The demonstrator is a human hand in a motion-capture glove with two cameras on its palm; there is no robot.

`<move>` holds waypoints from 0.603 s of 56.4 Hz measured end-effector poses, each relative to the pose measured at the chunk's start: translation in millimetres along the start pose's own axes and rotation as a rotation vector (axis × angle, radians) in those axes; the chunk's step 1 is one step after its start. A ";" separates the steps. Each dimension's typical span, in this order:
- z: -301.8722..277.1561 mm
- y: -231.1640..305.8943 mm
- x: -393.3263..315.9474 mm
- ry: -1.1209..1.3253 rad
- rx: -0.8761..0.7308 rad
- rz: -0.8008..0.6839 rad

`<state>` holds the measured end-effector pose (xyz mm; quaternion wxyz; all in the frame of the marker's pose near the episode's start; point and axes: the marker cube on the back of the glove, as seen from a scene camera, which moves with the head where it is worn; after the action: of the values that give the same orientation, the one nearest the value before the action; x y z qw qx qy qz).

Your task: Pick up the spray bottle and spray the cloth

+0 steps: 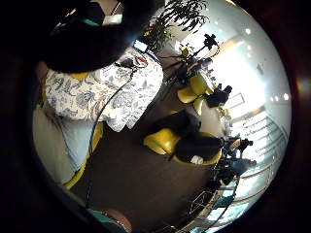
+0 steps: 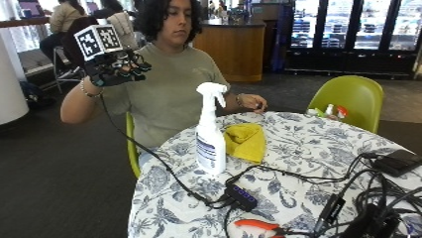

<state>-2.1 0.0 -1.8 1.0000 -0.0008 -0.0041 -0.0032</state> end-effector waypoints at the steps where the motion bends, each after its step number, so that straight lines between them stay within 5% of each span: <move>1: -0.4 -0.3 -0.5 -0.003 -0.001 -0.002; 25: 27.3 -11.3 -0.2 -0.137 -0.071 -0.003; 34: 68.6 -11.9 7.3 -0.188 -0.103 0.115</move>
<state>4.6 -11.8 66.8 0.9924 -0.0526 -0.0975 0.0542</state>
